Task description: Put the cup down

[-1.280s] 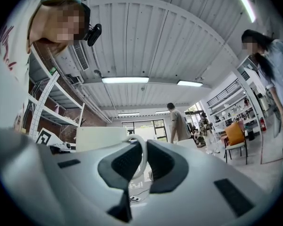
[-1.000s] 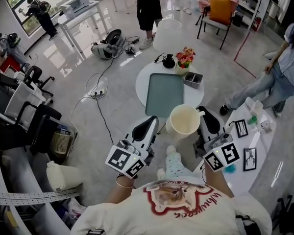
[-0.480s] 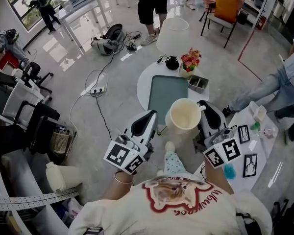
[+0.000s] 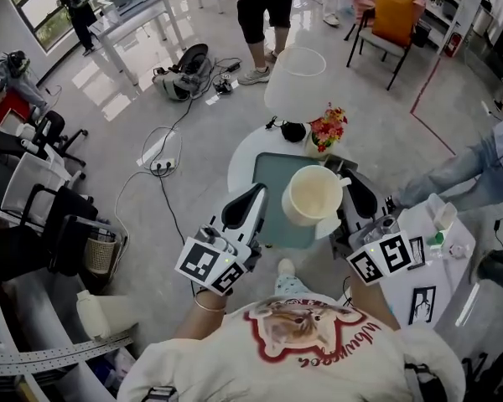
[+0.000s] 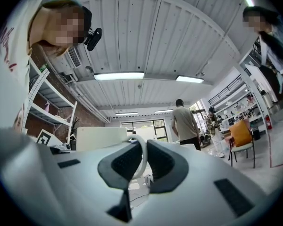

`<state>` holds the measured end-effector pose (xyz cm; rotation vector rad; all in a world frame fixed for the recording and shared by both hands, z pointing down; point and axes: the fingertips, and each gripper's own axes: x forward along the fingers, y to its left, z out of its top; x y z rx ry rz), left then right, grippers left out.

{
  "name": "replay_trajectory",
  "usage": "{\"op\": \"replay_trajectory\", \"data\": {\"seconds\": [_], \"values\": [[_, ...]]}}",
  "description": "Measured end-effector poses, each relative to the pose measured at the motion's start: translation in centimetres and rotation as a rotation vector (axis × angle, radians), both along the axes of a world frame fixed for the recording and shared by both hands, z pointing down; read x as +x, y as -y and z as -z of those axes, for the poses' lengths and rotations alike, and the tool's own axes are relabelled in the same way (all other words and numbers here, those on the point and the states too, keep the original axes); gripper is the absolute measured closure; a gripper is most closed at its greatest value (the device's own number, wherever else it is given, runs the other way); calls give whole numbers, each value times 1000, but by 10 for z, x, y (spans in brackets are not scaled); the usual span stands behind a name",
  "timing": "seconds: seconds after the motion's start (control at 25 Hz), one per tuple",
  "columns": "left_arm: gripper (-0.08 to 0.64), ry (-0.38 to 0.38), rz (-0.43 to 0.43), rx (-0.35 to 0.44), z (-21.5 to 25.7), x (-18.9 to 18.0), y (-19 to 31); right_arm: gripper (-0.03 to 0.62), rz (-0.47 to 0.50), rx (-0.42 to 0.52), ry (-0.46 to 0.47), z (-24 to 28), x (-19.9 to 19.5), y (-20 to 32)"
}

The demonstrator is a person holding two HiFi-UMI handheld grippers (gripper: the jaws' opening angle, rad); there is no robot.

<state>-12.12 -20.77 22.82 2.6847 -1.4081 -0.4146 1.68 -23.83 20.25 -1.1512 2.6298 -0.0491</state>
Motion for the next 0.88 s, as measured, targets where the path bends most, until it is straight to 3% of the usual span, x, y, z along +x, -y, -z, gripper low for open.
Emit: {"op": "replay_trajectory", "data": {"seconds": [0.36, 0.88], "values": [[546, 0, 3, 18, 3, 13, 69, 543, 1, 9, -6, 0, 14, 67], [546, 8, 13, -2, -5, -4, 106, 543, 22, 3, 15, -10, -1, 102]]}}
